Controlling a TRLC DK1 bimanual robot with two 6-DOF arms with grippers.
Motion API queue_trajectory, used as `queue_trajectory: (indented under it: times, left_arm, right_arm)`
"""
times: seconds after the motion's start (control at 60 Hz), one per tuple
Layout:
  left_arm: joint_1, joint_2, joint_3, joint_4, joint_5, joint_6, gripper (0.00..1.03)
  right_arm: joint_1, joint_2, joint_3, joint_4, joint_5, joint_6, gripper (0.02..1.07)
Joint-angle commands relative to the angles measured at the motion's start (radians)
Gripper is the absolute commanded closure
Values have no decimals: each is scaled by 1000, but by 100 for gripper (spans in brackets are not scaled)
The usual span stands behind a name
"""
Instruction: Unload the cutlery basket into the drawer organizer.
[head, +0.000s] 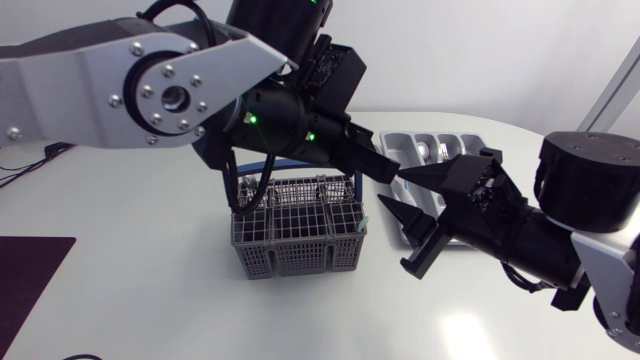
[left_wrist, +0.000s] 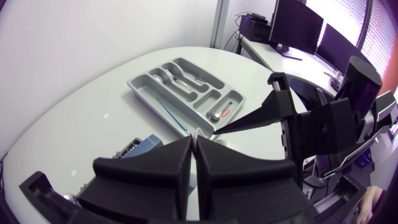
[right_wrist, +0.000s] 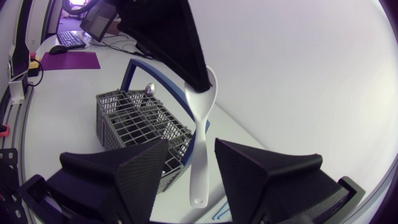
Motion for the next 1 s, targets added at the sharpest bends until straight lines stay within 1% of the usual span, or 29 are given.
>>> queue_trajectory:
  times: [0.0,0.033,0.133,0.2,0.233,0.333,0.433,0.5,0.7,0.85,0.95,0.983]
  left_arm:
    - [-6,13,32,-3,16,-33,100]
    - [-6,13,30,-4,16,-34,100]
    - [-3,18,23,-4,20,-34,100]
    - [0,18,21,-4,25,-34,100]
    - [0,18,20,-4,26,-34,100]
    - [0,18,15,-8,28,-34,100]
    - [2,19,9,-8,28,-34,100]
    - [2,19,7,-8,28,-33,100]
    - [2,21,4,-8,28,-31,100]
    - [0,21,1,-8,28,-31,99]
    - [3,21,3,-6,28,-33,98]
    - [3,21,4,-6,28,-33,93]
  right_arm:
    - [9,25,25,27,8,34,63]
    - [9,27,27,33,8,37,63]
    - [14,39,33,38,11,37,71]
    - [18,47,36,40,14,38,72]
    - [18,51,38,40,14,38,75]
    - [20,58,39,50,14,41,79]
    - [20,64,45,50,16,41,80]
    - [22,65,48,47,16,41,88]
    - [26,65,47,44,14,41,93]
    - [31,61,36,43,10,40,94]
    - [34,54,27,43,8,40,94]
    - [34,53,25,43,7,40,94]
